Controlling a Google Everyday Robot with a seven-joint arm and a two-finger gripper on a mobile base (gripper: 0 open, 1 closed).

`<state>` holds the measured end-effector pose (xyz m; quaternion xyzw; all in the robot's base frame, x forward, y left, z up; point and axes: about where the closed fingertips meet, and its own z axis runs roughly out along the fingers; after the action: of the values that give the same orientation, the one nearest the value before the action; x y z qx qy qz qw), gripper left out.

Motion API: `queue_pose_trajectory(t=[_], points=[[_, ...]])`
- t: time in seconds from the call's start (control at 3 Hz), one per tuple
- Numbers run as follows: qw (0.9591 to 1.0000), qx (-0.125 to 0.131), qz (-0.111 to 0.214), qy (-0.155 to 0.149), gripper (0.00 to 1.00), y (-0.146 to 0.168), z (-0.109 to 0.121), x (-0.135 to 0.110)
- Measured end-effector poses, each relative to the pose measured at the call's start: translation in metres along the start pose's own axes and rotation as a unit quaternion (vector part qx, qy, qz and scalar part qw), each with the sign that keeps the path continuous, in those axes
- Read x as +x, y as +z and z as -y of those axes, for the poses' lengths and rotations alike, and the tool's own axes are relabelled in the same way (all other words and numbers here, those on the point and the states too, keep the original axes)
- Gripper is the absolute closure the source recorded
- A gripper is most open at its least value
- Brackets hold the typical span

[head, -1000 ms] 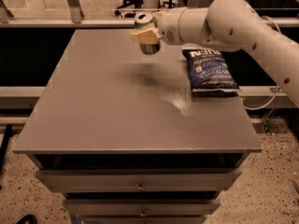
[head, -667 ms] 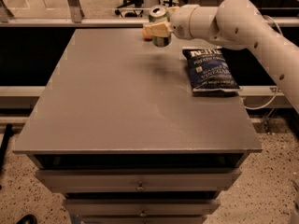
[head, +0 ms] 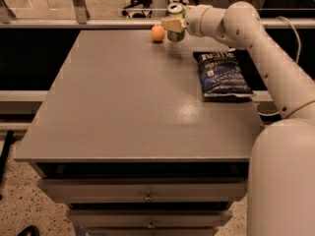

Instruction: Move green can near orange

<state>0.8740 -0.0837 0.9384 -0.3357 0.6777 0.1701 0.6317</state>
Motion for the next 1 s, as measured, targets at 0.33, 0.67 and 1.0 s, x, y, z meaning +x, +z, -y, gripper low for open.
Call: queue_pose_trajectory(t=[0.33,0.67,1.0], points=[[0.9999,0.008,-0.001,0.013,1.00,0.014,0.014,0.011],[0.9996,0.015,-0.011,0.020,0.85,0.023,0.022,0.018],[0.9992,0.021,-0.020,0.028,0.62,0.028,0.027,0.024]])
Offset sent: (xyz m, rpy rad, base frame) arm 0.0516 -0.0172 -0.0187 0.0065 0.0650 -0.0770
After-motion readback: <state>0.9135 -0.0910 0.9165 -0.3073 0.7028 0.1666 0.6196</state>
